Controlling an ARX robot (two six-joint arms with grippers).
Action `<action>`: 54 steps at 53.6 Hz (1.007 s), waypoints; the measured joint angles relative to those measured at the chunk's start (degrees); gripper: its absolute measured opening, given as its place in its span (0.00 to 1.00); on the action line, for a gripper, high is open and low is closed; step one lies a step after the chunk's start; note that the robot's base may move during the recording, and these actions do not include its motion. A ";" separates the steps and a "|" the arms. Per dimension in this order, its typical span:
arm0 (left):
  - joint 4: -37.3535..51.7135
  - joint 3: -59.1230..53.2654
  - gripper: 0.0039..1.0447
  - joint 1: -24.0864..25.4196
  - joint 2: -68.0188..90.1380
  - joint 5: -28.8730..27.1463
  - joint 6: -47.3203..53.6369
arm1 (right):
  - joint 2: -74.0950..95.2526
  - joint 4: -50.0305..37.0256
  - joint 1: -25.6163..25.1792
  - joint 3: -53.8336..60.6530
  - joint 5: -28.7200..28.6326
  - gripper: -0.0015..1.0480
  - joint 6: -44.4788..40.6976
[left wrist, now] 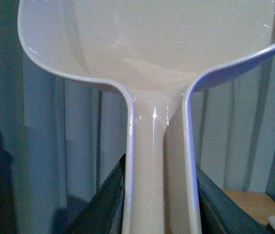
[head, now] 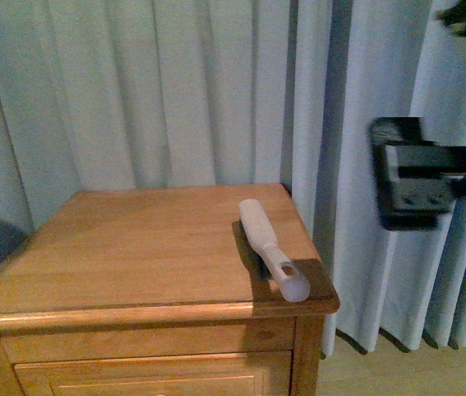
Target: Clean up trash
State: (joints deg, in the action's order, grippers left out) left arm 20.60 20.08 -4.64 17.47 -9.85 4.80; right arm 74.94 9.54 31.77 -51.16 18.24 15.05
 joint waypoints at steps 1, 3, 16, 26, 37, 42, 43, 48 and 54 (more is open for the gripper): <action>0.00 0.00 0.26 0.00 0.00 0.00 0.00 | 3.41 1.86 0.37 -3.37 -0.44 0.93 1.88; 0.00 0.00 0.26 0.00 0.00 0.02 0.00 | 6.73 3.65 0.72 -6.62 -1.03 0.93 3.41; 0.00 0.00 0.26 0.00 0.00 0.00 -0.02 | 30.64 12.41 3.67 -28.79 -3.23 0.93 14.53; 0.00 0.00 0.26 0.00 0.00 0.00 -0.02 | 38.05 13.53 4.13 -34.32 -3.98 0.93 17.62; 0.00 0.00 0.26 0.00 0.00 0.00 -0.02 | 41.11 14.03 4.42 -36.24 -4.87 0.93 19.76; 0.00 0.00 0.26 0.00 0.00 -0.02 -0.02 | 41.72 14.03 4.52 -36.37 -5.49 0.93 20.39; 0.00 0.00 0.26 0.00 0.00 0.00 -0.02 | 41.81 14.03 4.55 -36.39 -5.57 0.93 20.48; 0.00 0.00 0.26 0.00 0.00 0.00 -0.02 | 42.36 14.21 4.55 -36.50 -5.73 0.93 21.14; 0.00 0.00 0.26 0.00 0.00 -0.02 -0.02 | 43.17 14.82 4.52 -36.54 -5.95 0.83 21.70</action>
State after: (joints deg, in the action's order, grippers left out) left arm 20.60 20.08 -4.64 17.47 -9.87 4.78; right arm 118.10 24.36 36.29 -87.70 12.29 36.75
